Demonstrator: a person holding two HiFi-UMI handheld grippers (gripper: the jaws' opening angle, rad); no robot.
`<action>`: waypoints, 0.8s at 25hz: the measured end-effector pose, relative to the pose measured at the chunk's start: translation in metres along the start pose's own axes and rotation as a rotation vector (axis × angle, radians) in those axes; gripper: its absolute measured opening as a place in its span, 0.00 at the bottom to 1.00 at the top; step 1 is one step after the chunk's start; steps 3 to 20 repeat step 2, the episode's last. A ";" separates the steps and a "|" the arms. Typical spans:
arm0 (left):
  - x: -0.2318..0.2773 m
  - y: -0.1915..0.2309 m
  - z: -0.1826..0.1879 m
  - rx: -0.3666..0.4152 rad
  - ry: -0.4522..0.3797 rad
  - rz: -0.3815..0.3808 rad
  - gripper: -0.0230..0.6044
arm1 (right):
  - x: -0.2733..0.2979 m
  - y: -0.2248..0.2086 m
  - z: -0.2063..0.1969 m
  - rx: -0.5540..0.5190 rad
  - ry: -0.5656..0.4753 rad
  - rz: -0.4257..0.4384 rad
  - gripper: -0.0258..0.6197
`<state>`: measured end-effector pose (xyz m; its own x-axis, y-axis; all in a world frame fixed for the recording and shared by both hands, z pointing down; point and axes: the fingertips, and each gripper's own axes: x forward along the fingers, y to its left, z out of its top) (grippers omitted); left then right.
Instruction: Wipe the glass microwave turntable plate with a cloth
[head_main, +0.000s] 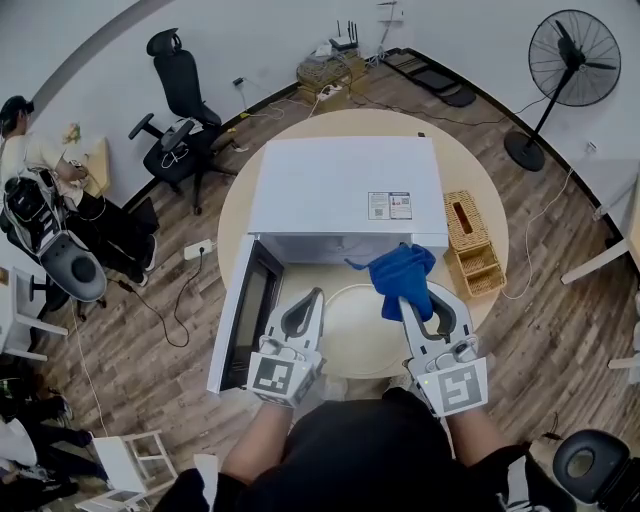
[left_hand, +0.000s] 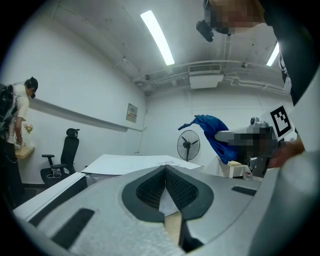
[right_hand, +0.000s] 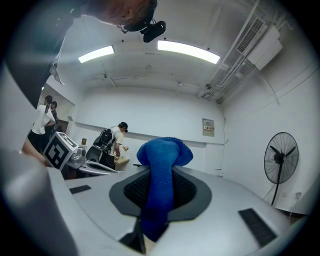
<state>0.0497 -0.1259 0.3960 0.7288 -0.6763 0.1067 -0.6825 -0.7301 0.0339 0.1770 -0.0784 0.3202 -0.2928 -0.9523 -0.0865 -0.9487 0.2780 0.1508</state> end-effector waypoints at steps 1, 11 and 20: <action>0.000 -0.001 0.000 0.000 0.002 -0.003 0.05 | 0.000 0.000 0.000 0.002 -0.005 0.000 0.15; 0.001 -0.001 0.000 -0.001 0.002 -0.007 0.05 | 0.001 0.001 0.001 0.004 -0.011 0.000 0.15; 0.001 -0.001 0.000 -0.001 0.002 -0.007 0.05 | 0.001 0.001 0.001 0.004 -0.011 0.000 0.15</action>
